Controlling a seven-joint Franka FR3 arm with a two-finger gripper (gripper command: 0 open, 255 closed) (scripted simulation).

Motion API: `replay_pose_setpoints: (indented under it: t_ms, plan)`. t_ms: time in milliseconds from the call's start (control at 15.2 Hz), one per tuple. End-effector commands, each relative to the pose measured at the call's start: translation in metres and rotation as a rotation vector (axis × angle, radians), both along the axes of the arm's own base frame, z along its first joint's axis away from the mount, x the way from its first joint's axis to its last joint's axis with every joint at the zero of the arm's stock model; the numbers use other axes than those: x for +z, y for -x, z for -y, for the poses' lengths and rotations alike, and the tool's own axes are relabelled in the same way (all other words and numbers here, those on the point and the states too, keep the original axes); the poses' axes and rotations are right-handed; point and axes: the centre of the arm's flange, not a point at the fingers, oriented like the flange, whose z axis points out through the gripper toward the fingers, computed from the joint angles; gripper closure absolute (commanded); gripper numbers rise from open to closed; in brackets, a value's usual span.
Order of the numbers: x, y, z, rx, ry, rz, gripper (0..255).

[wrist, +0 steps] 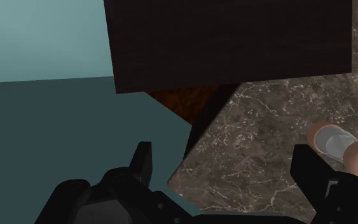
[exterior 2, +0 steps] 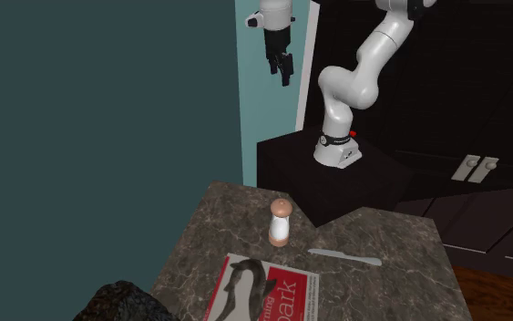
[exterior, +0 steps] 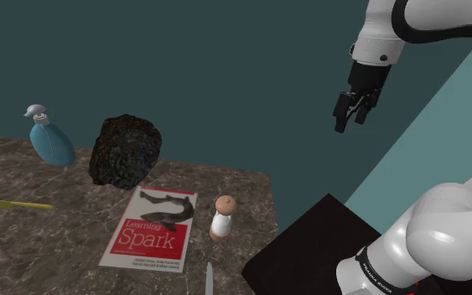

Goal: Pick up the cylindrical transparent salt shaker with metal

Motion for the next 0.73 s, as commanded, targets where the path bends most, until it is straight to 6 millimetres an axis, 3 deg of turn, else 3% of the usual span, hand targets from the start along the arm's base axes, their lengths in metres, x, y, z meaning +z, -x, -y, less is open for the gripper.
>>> replay_pose_setpoints:
  t_ms: [0,660]
  plan:
    - [0.0,0.0,0.0,0.0,0.0,0.0,0]
    - [-0.089,-0.032,-0.088,0.003,0.01,0.066,0]
